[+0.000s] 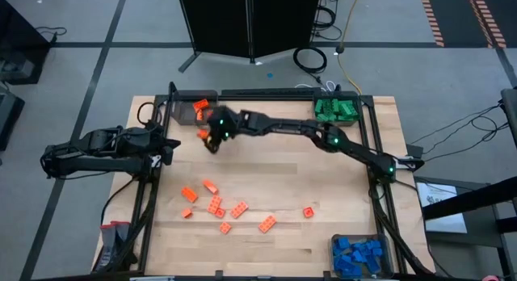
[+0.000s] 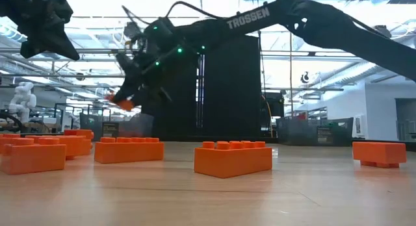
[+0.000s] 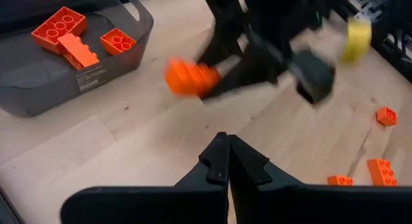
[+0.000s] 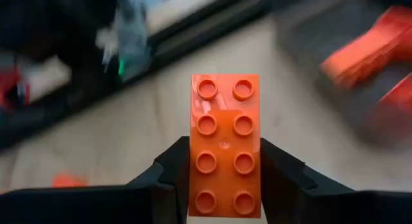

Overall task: Sort blocks
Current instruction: Put the orange game piece into the top left black bin

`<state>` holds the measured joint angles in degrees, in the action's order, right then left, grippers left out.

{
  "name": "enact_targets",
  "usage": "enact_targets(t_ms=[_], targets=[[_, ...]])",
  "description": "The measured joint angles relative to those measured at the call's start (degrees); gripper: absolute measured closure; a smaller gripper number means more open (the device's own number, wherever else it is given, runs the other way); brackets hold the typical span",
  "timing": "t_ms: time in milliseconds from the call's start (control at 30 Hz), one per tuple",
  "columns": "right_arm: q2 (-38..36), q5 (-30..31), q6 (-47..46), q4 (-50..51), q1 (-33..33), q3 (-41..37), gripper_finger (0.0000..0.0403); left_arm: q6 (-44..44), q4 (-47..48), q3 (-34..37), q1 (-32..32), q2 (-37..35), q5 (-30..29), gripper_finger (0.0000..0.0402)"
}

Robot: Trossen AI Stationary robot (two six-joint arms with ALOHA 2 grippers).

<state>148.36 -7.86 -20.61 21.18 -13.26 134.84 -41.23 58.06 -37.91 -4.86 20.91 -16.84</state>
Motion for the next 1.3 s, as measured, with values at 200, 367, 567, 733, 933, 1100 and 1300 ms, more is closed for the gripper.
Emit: enact_targets(t_ms=[200, 367, 567, 733, 933, 1100, 1300], targets=[[-0.07, 0.05, -3.86, -9.96, -4.31, 0.0, 0.0284, -0.02, 0.02, 0.0, 0.0, 0.0, -0.93, 0.0401], [-0.09, 2.48, -5.77, -16.78, -7.04, 0.09, 0.0284, -0.1, 0.02, 0.0, 0.0, 0.01, -2.99, 0.0401], [-0.09, 6.73, -8.1, -23.85, -9.6, 0.09, 0.0284, -0.28, 0.05, 0.0, 0.0, 0.0, -4.42, 0.0401], [1.65, 7.95, -12.41, -29.83, -10.69, 0.2, 0.0284, -0.36, 0.08, 0.0, 0.0, 0.0, -5.9, 0.0401], [4.25, 5.01, -16.79, -29.53, -10.69, 0.18, 0.0284, -0.44, 0.03, 0.0, 0.0, 0.02, -5.97, 0.0401], [6.37, 3.25, -19.95, -28.97, -10.12, 0.16, 0.0284, -0.46, 0.02, 0.0, 0.02, 0.0, -5.99, 0.0401], [6.58, 3.2, -19.67, -24.13, -10.15, 0.13, 0.0284, -0.46, 0.04, 0.0, 0.0, 0.02, -5.97, 0.0401]])
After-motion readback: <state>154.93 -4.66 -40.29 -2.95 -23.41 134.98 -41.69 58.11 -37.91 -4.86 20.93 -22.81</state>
